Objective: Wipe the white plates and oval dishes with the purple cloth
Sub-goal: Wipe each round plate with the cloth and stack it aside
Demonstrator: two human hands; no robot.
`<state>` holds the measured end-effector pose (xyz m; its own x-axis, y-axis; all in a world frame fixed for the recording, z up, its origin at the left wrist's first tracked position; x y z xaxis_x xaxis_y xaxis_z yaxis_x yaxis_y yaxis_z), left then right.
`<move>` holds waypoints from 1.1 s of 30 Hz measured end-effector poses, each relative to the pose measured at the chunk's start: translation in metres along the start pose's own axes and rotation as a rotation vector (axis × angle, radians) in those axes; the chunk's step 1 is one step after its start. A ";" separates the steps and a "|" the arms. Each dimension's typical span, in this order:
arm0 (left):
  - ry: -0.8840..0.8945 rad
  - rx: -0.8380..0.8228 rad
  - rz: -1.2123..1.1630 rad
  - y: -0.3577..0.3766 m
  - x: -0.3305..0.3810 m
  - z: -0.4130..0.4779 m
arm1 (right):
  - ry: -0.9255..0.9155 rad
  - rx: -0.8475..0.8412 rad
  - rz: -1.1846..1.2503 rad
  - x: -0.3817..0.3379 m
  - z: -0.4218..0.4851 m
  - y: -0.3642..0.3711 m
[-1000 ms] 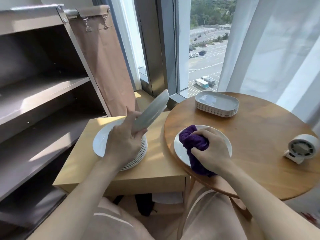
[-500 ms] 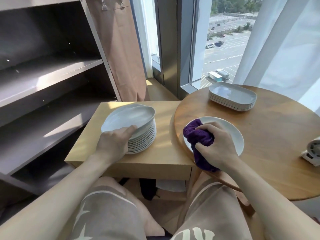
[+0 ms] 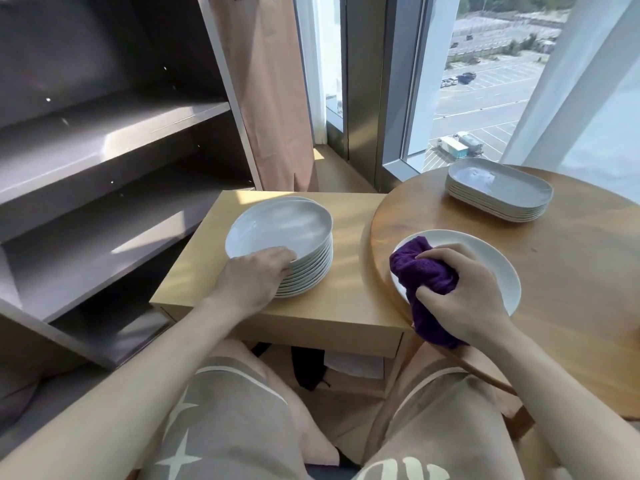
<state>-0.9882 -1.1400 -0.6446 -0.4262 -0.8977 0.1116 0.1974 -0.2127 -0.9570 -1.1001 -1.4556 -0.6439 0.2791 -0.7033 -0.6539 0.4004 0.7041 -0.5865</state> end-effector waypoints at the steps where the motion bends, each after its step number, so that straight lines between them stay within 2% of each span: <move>1: -0.014 -0.009 -0.004 0.002 -0.001 0.001 | 0.002 0.000 0.000 0.000 0.000 0.000; 9: -0.040 -0.041 0.017 0.006 -0.001 0.000 | 0.016 -0.005 -0.013 0.003 0.000 0.000; 14: -0.133 -0.158 0.036 0.012 -0.004 0.005 | 0.048 0.001 -0.005 0.007 0.003 -0.005; 20: -0.123 -0.112 -0.014 0.013 0.005 0.006 | 0.127 0.066 -0.024 0.016 0.007 -0.020; 25: -0.014 -0.014 -0.250 0.012 0.058 0.003 | 0.242 0.122 -0.018 0.030 0.009 -0.038; 29: 0.060 -0.135 -0.436 0.024 0.111 0.002 | 0.298 0.194 -0.019 0.041 0.009 -0.055; 33: -0.031 -0.290 -0.631 0.048 0.151 0.008 | 0.381 0.280 0.011 0.052 0.009 -0.068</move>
<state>-1.0357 -1.2890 -0.6714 -0.3554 -0.6482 0.6735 -0.3253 -0.5897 -0.7392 -1.1052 -1.5407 -0.6338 -0.0347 -0.5726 -0.8191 0.6336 0.6212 -0.4611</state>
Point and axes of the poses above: each hand's wrist, its own z-axis towards the middle knuckle, its own y-axis out of the palm, x = y × z, the point moved 2 cm from there along z, towards the middle knuckle, and after that the axes turned 10 degrees about -y, right-handed, at the moved point
